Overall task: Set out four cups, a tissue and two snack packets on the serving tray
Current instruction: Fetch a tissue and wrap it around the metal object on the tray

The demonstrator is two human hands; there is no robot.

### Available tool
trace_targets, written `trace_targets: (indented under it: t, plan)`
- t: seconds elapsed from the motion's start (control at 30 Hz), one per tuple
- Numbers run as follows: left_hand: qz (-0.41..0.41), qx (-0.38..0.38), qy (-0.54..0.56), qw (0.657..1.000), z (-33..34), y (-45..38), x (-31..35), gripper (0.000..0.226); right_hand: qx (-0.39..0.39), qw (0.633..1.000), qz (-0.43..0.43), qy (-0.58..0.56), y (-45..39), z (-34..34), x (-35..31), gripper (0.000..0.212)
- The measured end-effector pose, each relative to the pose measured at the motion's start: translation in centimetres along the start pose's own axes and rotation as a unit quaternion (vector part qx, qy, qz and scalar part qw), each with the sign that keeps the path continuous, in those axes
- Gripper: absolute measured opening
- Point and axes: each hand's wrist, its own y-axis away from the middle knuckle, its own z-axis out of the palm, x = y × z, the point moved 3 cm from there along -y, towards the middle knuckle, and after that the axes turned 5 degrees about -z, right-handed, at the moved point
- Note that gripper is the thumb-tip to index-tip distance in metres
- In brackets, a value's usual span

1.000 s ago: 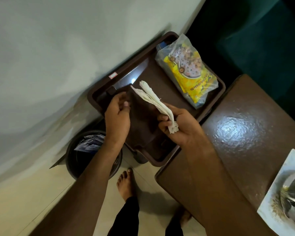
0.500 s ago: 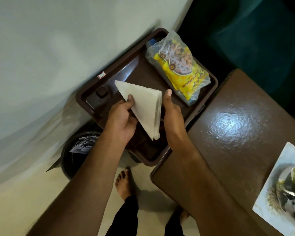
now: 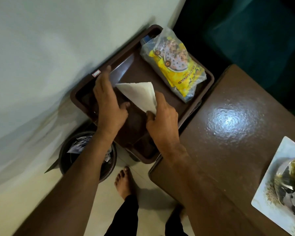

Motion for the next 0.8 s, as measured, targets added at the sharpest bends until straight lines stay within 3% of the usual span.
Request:
trace_targets:
  t: [0.07,0.13,0.47,0.63,0.8]
  plan:
    - [0.077,-0.041,-0.113,0.990,0.2,-0.5,0.0,0.103,-0.031,0.999,0.005,0.024,0.1,0.6,0.3,0.061]
    - [0.104,-0.097,-0.159,0.977,0.7,-0.7,-0.3,0.090,-0.056,0.997,0.003,0.057,0.2,1.1,0.6,0.057]
    - [0.142,-0.161,-0.177,0.961,0.7,-2.3,-0.1,0.067,-0.091,0.992,0.028,0.080,-0.6,1.3,0.6,0.040]
    - [0.155,-0.195,-0.198,0.948,0.5,-3.0,0.0,0.083,-0.087,0.992,0.022,0.086,-0.3,1.2,0.5,0.036]
    - [0.188,-0.195,-0.198,0.942,0.5,-3.3,-0.2,0.052,-0.107,0.989,0.022,0.096,-0.3,1.4,0.8,0.028]
